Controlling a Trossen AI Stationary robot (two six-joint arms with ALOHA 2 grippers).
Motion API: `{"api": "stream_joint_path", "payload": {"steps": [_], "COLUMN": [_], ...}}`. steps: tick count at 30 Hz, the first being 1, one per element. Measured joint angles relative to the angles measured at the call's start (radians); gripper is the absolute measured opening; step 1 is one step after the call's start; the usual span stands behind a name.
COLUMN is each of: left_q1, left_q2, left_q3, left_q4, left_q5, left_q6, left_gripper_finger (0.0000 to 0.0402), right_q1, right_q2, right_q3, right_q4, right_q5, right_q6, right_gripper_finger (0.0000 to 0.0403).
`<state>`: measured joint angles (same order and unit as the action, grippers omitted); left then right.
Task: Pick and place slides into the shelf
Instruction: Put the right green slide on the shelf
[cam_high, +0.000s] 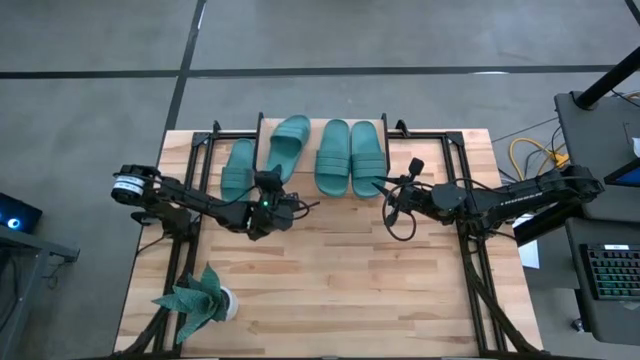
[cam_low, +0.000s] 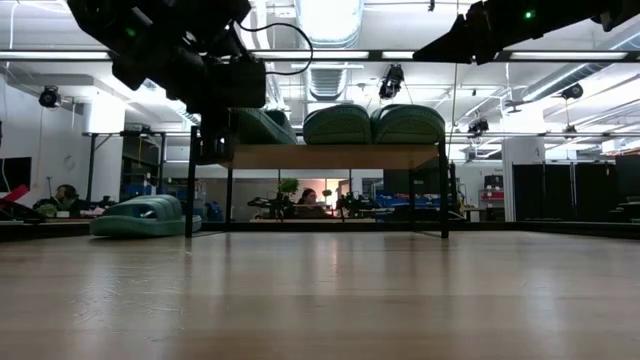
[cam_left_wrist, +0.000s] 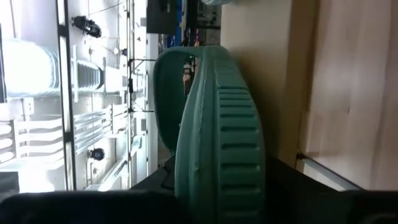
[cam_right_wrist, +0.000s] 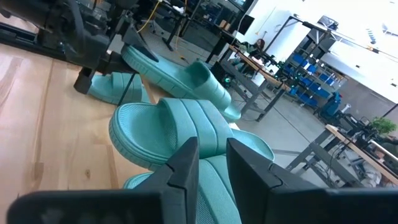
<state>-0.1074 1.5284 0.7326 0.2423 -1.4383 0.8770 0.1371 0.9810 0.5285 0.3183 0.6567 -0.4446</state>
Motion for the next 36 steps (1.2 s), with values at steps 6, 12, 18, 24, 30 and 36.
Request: {"api": "stream_joint_path", "payload": {"steps": [6,12,18,24,30,36], "left_q1": [0.0,0.0,0.0,-0.004,-0.018,-0.032], "left_q2": [-0.005,-0.007,-0.01,-0.038,-0.053,-0.056], "left_q3": [0.002,0.007,0.007,0.007,-0.001,-0.004], "left_q4": [0.001,0.002,0.001,0.001,-0.001,-0.027], "left_q5": [-0.011,-0.013,-0.013,-0.01,-0.004,0.041], "left_q6": [0.0,-0.005,-0.003,-0.002,-0.001,-0.006], "left_gripper_finger": [0.0156,0.0222,0.0242,0.0242,0.0242,0.0242], "right_q1": [0.0,0.0,0.0,0.0,0.0,0.0], "right_q2": [0.0,0.0,0.0,0.0,0.0,0.0], "right_q3": [0.0,0.0,0.0,0.0,0.0,-0.002], "right_q4": [0.0,0.0,0.0,0.0,0.0,-0.001], "right_q5": [0.0,0.0,0.0,0.0,0.0,0.0], "right_q6": [0.0,0.0,0.0,0.0,0.0,-0.001], "right_gripper_finger": [0.0077,0.0069,0.0072,0.0077,0.007,0.0071]}}
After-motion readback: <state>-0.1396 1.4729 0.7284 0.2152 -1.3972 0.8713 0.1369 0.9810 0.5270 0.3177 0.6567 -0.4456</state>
